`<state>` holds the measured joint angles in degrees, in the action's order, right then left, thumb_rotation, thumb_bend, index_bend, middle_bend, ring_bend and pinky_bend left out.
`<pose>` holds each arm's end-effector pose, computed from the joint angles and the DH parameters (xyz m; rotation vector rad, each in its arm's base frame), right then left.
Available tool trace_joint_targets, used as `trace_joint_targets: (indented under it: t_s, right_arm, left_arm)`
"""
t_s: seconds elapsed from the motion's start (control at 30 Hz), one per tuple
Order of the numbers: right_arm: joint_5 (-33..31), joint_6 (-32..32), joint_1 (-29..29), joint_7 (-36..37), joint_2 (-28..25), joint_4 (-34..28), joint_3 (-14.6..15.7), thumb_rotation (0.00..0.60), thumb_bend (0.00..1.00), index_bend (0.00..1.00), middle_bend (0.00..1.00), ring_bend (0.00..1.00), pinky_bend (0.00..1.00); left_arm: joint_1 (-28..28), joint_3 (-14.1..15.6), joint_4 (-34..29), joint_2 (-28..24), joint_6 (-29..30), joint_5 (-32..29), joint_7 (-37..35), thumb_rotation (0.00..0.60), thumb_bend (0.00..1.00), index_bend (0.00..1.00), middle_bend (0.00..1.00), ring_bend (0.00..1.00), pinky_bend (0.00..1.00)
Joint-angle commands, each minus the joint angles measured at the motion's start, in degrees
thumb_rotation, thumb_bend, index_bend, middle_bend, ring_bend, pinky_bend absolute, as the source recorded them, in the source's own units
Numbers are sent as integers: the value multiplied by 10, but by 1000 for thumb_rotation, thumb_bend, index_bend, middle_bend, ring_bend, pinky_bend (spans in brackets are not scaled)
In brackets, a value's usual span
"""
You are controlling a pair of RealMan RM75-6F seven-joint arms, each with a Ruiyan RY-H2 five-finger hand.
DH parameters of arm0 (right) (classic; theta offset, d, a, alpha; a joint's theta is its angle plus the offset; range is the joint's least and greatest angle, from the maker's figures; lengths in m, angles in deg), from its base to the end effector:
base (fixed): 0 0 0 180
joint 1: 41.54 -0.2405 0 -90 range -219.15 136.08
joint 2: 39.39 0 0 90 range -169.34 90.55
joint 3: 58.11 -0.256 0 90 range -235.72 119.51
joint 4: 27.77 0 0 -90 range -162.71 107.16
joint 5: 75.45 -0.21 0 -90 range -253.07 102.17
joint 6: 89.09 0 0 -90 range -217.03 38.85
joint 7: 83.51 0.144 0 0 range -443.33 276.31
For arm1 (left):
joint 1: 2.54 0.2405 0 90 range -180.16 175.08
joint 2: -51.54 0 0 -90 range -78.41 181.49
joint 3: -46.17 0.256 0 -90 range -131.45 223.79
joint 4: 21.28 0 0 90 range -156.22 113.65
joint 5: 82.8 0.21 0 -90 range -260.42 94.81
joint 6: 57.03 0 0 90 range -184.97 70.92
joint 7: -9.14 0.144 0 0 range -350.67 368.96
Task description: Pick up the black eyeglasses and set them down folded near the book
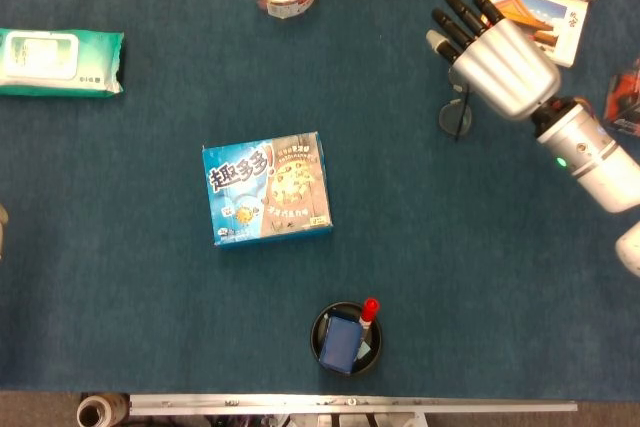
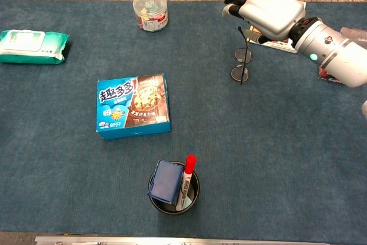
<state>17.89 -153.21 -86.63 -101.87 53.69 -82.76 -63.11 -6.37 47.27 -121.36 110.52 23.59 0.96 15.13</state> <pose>-0.1730 -0.3842 0.0033 1.9840 -0.0709 0.8295 -0.3088 0.1577 0.1576 -1.4496 -0.9932 -0.7354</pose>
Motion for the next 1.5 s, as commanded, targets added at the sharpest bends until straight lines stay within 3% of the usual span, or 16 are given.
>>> trace_joint_targets:
  t_s: [0.03, 0.47, 1.5]
  right_arm:
    - [-1, 0, -1, 6, 6, 7, 1, 600, 330, 282, 220, 108, 239]
    - [-6, 5, -4, 38, 35, 58, 8, 600, 330, 282, 220, 108, 239]
    - [-19, 26, 16, 59, 51, 129, 33, 600, 330, 282, 220, 108, 239]
  left_arm:
    - [0, 0, 0, 0, 0, 0, 0, 600, 484, 523, 448, 370, 458]
    - [2, 1, -1, -1, 3, 3, -1, 600, 485, 523, 448, 370, 458]
    - [1, 1, -2, -2, 2, 3, 1, 600, 484, 523, 448, 370, 458]
